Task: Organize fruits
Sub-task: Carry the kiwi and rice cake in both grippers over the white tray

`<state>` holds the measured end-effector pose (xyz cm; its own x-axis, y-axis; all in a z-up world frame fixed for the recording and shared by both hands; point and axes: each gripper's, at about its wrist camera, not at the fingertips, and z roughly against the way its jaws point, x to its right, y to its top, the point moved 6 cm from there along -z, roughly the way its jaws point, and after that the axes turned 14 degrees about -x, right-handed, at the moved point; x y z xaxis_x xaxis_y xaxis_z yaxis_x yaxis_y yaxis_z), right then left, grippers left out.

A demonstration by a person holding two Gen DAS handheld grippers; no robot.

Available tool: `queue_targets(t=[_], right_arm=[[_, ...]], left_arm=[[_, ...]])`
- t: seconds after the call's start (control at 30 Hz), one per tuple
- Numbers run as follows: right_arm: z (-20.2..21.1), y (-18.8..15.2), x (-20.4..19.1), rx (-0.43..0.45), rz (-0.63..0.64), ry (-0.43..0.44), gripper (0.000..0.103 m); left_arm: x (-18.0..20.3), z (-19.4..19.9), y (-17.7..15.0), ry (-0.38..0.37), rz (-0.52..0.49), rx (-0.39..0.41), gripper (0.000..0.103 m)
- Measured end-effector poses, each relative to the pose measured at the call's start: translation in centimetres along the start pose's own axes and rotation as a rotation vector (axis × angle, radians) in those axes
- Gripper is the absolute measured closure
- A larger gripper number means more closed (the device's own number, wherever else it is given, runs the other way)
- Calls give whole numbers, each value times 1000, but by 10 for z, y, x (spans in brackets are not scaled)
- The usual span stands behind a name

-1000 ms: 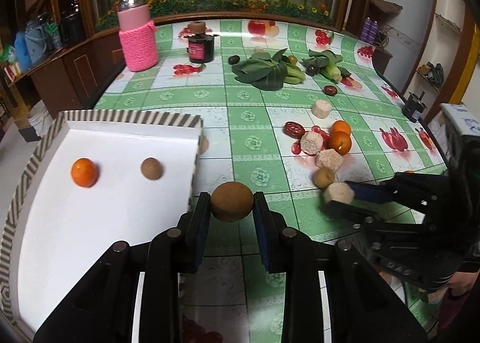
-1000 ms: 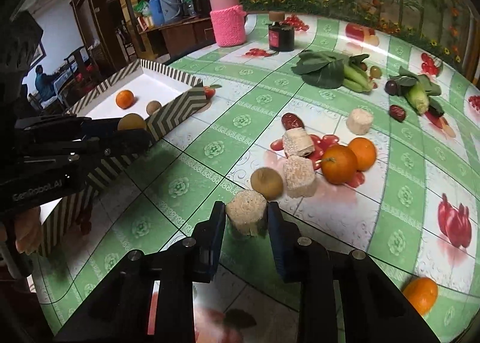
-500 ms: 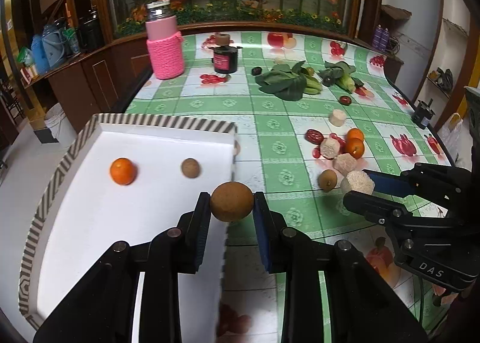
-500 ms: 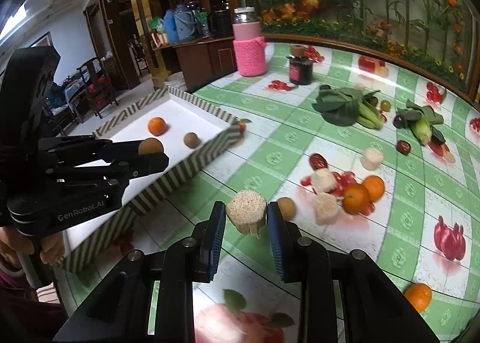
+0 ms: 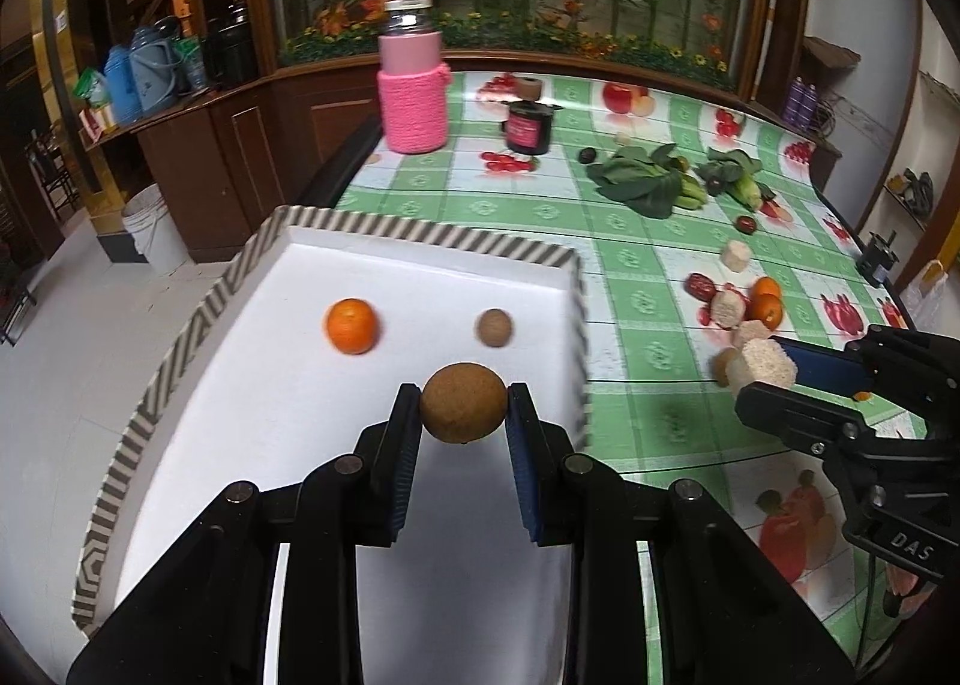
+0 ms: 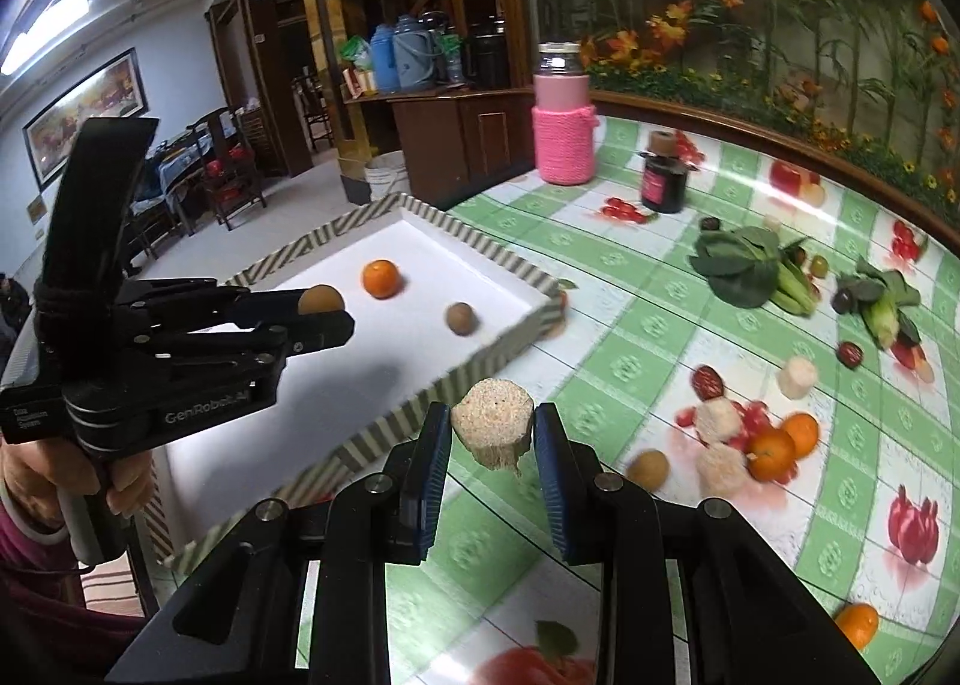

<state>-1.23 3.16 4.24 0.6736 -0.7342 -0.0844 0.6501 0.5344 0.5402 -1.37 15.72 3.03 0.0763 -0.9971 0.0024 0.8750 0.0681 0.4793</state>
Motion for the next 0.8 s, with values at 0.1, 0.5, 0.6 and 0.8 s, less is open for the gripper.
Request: queue_targets(t=[0.1,0.5,0.6,0.8], right_arm=[[-6,8,-14,-3,26,13,74],[-42,37,-58,-43,92,69,75],[-53,42,-63,-66,106,69,75],[-76,47,-68,-113,123,74,75]], left_arm=[[-12,-2,0,23,11,-2,77],[-52,-20,3,77,52,-45,77],[-57,-28,4,75,64,-62,77],[-63,-44,1,51,78,-122,77]])
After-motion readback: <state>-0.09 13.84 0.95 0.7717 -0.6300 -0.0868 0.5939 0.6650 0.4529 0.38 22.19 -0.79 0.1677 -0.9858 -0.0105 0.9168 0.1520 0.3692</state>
